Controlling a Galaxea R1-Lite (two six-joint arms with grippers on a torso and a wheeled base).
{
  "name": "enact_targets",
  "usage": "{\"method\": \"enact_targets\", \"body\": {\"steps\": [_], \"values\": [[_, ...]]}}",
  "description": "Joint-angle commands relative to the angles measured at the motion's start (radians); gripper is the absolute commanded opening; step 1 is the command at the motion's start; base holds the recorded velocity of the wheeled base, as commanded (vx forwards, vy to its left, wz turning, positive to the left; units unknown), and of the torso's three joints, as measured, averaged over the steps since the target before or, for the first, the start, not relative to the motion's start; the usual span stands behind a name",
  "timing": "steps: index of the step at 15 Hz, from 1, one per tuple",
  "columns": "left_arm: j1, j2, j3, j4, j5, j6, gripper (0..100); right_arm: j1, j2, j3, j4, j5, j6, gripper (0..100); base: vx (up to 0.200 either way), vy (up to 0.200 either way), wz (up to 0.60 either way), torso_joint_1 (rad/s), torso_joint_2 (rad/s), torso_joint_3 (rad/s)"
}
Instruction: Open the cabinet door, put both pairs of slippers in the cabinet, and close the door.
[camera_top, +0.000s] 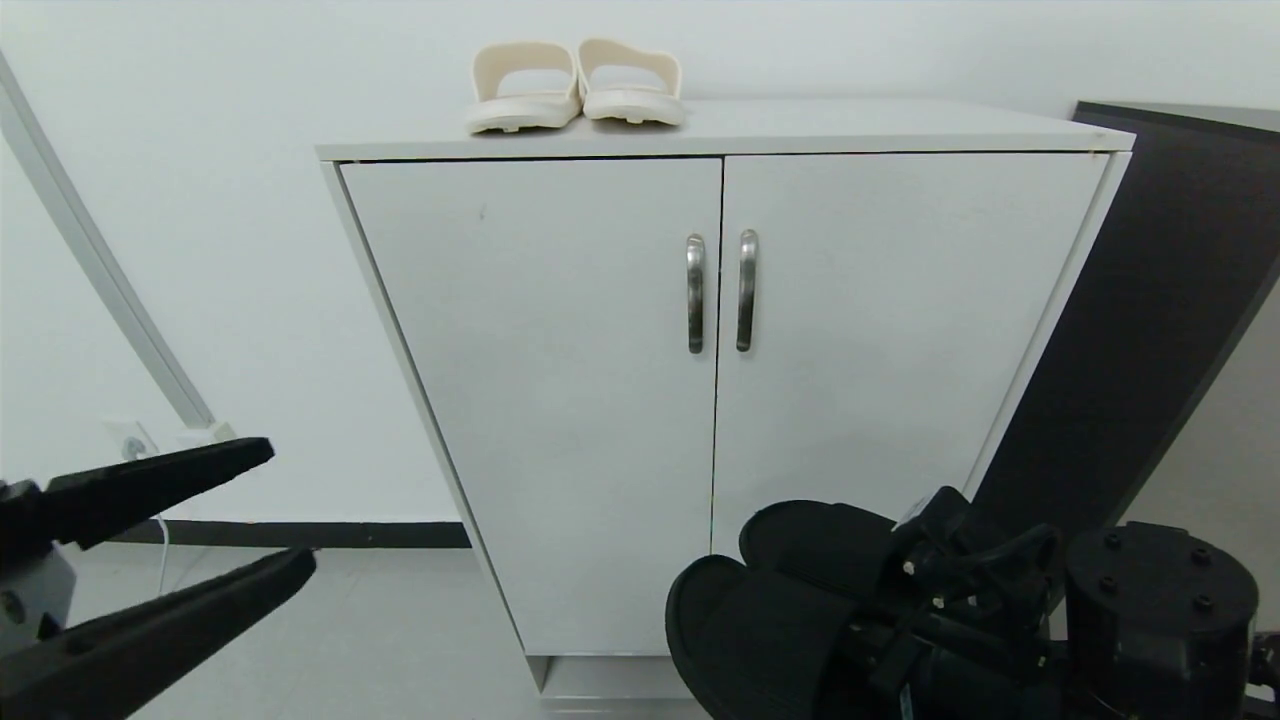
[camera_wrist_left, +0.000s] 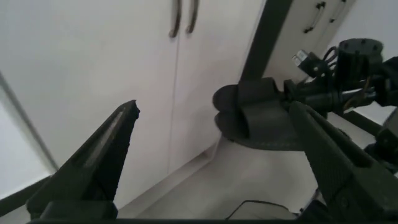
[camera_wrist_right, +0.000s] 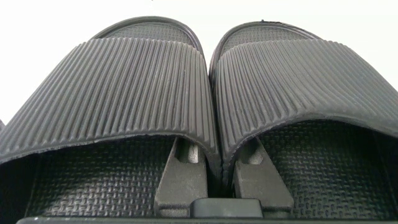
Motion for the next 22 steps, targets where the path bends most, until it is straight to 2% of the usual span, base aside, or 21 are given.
{"method": "enact_targets", "body": {"steps": [1,2,3,6,7,8,10,11,12,13,14,16,22], "values": [[-0.067,0.102,-0.039,-0.016,0.003,-0.006,100,-0.001,0.014,-0.004,0.000,0.002,0.000,0,0.000,0.000,0.00,0.000,0.00,0.000],[-0.107,0.123,-0.043,-0.028,0.016,-0.004,100,-0.001,0.027,-0.006,0.000,-0.001,-0.001,0,0.000,0.000,0.00,0.000,0.00,0.000],[-0.162,0.166,-0.056,-0.055,0.072,-0.004,100,-0.001,0.030,-0.010,0.000,-0.001,-0.003,0,0.000,0.000,0.00,0.000,0.00,0.000],[-0.313,0.306,-0.097,-0.216,0.231,-0.007,100,-0.001,0.028,-0.012,0.000,-0.001,-0.003,0,0.000,0.000,0.00,0.000,0.00,0.000],[-0.346,0.324,-0.114,-0.235,0.262,-0.009,100,0.001,0.028,-0.012,0.000,-0.001,-0.004,0,0.000,0.000,0.00,0.000,0.00,0.000],[-0.414,0.350,-0.152,-0.243,0.306,-0.009,100,0.004,0.028,-0.012,0.000,-0.001,-0.006,0,0.000,0.000,0.00,0.000,0.00,0.000],[-0.489,0.378,-0.192,-0.241,0.328,-0.006,100,0.002,0.031,-0.013,0.000,0.000,-0.006,0,0.000,0.000,0.00,0.000,0.00,0.000],[-0.509,0.393,-0.215,-0.238,0.340,-0.007,100,0.002,0.031,-0.013,0.000,0.000,-0.006,0,0.000,0.000,0.00,0.000,0.00,0.000],[-0.515,0.438,-0.258,-0.239,0.334,-0.035,100,0.002,0.030,-0.013,0.000,-0.001,-0.006,0,0.000,0.000,0.00,0.000,0.00,0.000],[-0.515,0.465,-0.281,-0.239,0.314,-0.087,100,0.002,0.027,-0.012,0.000,-0.001,-0.004,0,0.000,0.000,0.00,0.000,0.00,0.000],[-0.515,0.476,-0.292,-0.239,0.280,-0.107,100,0.001,0.025,-0.010,0.000,-0.001,-0.003,0,0.000,0.000,0.00,0.000,0.00,0.000],[-0.515,0.500,-0.303,-0.236,0.222,-0.116,100,-0.001,0.027,-0.010,0.000,-0.001,-0.003,0,0.000,0.000,0.00,0.000,0.00,0.000],[-0.512,0.740,-0.527,-0.239,0.214,-0.116,100,-0.005,0.030,-0.006,0.000,-0.001,-0.003,0,0.000,0.000,0.00,0.000,0.00,0.000]]}}
